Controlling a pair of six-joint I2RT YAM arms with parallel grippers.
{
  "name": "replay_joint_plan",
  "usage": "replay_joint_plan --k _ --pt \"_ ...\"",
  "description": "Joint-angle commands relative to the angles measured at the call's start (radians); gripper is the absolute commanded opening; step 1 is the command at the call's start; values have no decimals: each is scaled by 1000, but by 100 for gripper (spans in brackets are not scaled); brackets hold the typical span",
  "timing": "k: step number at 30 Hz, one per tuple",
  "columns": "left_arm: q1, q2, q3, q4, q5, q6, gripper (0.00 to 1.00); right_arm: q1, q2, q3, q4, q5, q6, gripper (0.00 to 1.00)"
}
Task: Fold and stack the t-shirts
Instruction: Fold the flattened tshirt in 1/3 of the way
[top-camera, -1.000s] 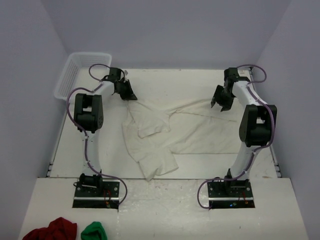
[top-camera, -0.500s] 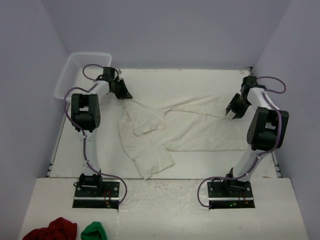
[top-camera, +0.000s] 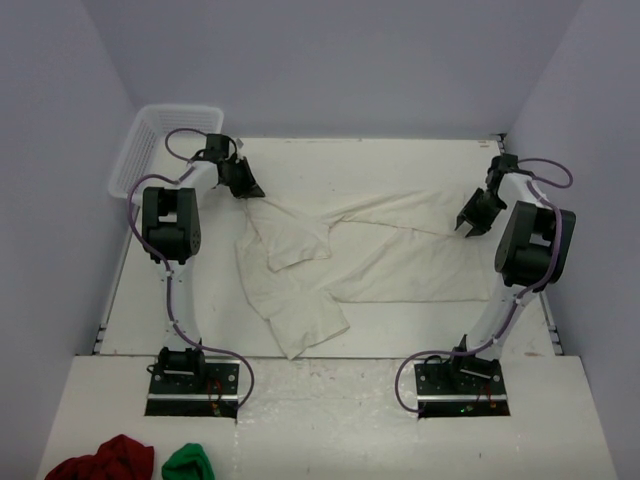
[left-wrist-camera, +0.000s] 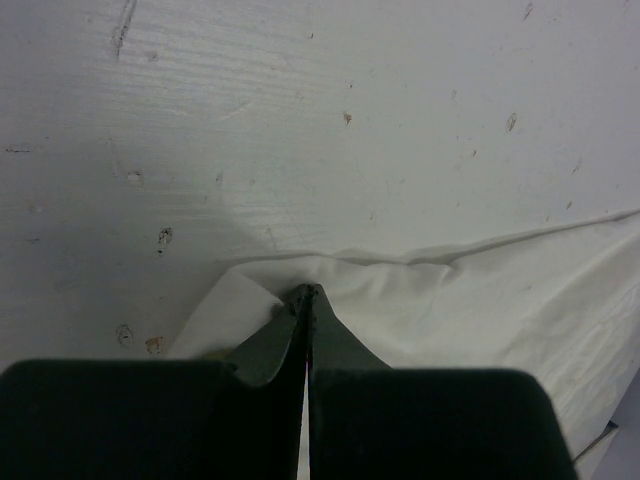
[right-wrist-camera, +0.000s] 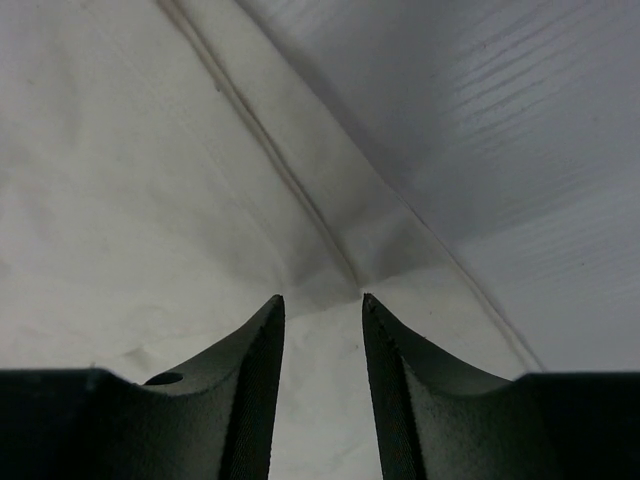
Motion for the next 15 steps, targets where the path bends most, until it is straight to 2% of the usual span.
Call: replay_joint_plan --k 1,15 --pt "18 14 -16 -38 -55 7 0 2 24 49 9 0 -8 38" --pt "14 -11 -22 -38 -26 -8 0 2 42 96 -68 -8 4 36"
